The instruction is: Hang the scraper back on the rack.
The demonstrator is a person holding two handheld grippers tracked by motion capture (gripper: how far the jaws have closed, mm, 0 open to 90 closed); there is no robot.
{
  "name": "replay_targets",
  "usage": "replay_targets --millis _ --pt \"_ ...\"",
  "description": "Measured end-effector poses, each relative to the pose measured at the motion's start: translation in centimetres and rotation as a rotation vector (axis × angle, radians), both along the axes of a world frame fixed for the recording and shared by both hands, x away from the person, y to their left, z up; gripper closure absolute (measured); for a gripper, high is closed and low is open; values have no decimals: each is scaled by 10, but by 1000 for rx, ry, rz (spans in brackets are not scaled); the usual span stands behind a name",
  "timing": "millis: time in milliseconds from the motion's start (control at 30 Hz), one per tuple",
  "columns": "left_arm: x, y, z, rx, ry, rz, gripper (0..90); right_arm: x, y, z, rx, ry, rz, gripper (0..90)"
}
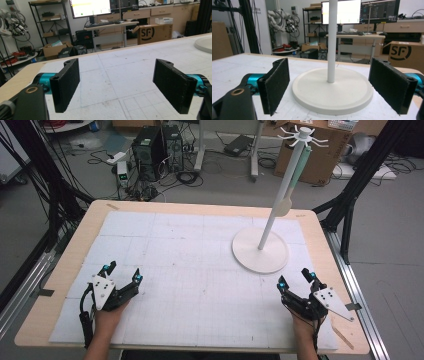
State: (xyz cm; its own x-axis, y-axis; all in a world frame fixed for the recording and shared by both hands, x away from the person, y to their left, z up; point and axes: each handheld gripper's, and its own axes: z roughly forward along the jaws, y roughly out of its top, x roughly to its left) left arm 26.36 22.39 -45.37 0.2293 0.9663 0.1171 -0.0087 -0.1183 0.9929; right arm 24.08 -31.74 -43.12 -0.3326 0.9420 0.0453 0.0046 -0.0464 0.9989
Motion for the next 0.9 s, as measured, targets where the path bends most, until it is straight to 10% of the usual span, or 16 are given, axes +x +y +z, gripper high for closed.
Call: replay_targets --millis 900 --pt "0 0 0 4 0 1 223 0 -1 -16 11 28 19 164"
